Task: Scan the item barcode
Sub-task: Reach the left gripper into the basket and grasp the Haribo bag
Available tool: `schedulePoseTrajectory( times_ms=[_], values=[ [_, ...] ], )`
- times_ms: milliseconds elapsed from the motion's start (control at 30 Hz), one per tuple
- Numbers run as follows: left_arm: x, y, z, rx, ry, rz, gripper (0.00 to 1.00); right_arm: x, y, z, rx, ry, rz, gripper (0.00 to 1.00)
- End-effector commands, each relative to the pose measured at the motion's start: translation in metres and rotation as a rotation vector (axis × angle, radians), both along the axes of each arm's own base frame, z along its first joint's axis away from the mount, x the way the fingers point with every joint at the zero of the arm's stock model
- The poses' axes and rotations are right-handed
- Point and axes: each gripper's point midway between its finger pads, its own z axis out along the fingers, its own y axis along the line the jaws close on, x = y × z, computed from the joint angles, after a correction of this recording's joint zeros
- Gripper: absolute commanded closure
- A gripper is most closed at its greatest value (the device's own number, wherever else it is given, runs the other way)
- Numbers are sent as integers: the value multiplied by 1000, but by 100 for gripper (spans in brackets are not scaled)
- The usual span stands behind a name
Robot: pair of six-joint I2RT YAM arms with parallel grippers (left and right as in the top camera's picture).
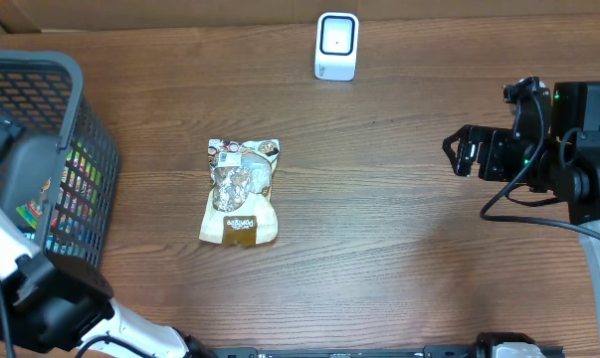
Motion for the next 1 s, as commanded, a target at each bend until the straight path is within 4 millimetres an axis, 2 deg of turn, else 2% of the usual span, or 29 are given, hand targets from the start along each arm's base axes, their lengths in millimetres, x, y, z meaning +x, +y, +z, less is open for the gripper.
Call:
schedulePoseTrajectory(
  times_ms=[0,167,300,533,767,867,900,967],
  values=[
    [0,-5,-50,-43,65,-66,2,2,0,10,4,-27,1,0],
    [6,-1,-100,-34,66,-113,0,2,0,10,4,-27,2,0],
    [10,-3,-130,6,85,-188,0,2,0,10,4,-27,2,0],
    [-2,4,-171,70,112,-183,0,1,0,9,4,-20,2,0],
    [-12,-4,-210,39,149,-202,0,0,0,9,4,-17,1,0],
    [-23,-11,-239,-16,220,-202,0,0,0,9,4,-16,1,0],
    [-31,-18,-255,-60,260,-203,4,0,0,9,4,-16,1,0],
    [-39,-25,-269,-104,297,-199,24,0,0,9,4,-16,1,0]
  ],
)
